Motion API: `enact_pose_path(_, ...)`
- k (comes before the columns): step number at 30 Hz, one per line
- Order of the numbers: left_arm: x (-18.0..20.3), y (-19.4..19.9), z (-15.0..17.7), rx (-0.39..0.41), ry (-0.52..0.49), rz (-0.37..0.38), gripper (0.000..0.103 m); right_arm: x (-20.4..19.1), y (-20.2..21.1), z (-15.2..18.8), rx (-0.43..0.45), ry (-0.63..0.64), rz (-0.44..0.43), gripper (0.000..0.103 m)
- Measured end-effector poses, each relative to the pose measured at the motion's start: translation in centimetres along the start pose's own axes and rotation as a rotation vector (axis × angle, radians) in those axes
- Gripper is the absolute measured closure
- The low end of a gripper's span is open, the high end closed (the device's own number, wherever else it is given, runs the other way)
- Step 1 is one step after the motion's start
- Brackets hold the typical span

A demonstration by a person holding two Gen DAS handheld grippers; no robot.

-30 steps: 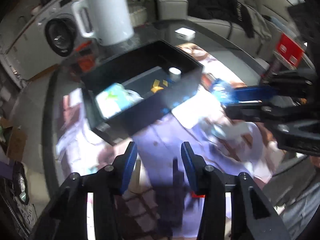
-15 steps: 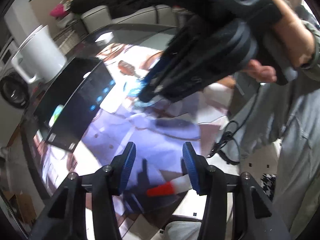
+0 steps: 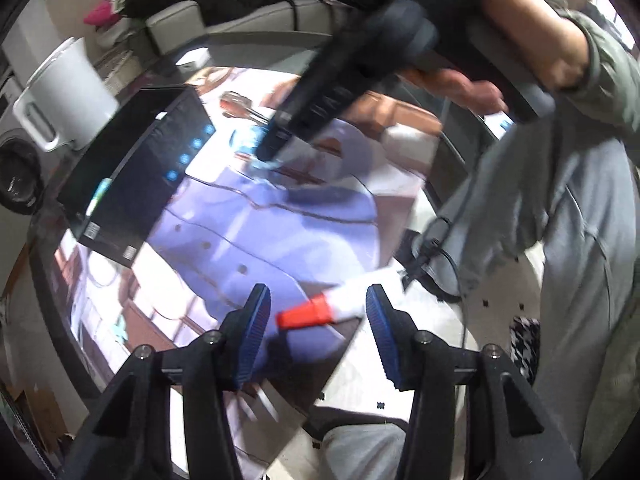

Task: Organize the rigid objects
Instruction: 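Carry the tube over the box with the left tool while the right tool carries the bottle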

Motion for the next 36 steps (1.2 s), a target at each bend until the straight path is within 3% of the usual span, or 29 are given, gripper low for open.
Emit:
enact_pose_path(4,2.3,0.4,0.8,-0.007,-0.079,-0.016,0.054,-0.3,-0.1,0.0,-0.002,0.000,-0.006,0.076)
enact_pose_path(10,2.4,-1.9,0.4,-0.039,-0.116,-0.049,0.054,-1.5,0.1,-0.2,0.004,0.018,-0.019,0.076)
enact_pose_path(13,1.8,-3.5,0.2,-0.067,-0.143,-0.114,0.052,-1.4,0.0,-0.1,0.002,0.017,-0.020,0.076)
enact_pose_path(15,0.8,-3.5,-0.6,-0.053,-0.091,-0.105,0.059,-1.0,0.0,0.0,0.000,0.011,-0.019,0.076)
enact_pose_path(16,-0.1,-3.6,-1.0,-0.048,-0.060,-0.137,0.078,-0.8,-0.1,0.0,-0.001,0.009,-0.019,0.076)
enact_pose_path(17,-1.3,-3.9,-1.2,-0.057,-0.033,-0.187,0.084,-0.6,-0.1,0.1,-0.002,0.007,-0.018,0.076)
enact_pose_path(19,-3.5,-4.3,-1.4,-0.076,0.022,-0.250,0.084,-0.3,-0.2,0.1,-0.005,0.003,-0.016,0.076)
enact_pose_path(23,-7.1,-4.4,-1.9,-0.090,0.191,-0.273,0.084,-0.3,-0.6,0.1,-0.011,0.010,-0.013,0.076)
enact_pose_path(26,-8.6,-4.5,-1.9,-0.095,0.251,-0.295,0.085,-0.8,-0.7,0.0,-0.012,0.025,-0.014,0.076)
enact_pose_path(31,-9.3,-3.0,-2.9,-0.033,0.292,-0.313,0.085,-1.5,-0.3,-0.2,0.007,0.048,-0.003,0.076)
enact_pose_path(36,-9.6,1.3,-4.7,0.158,0.318,-0.375,0.085,-1.7,2.1,-1.3,0.132,0.044,-0.015,0.076)
Point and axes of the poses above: each gripper's, at about its wrist camera, not at the fingertips, and y roughly against the way its jaws point, x to its right, z to its underside, the point moved 6 cm from there along -y, roughly the way its jaws point
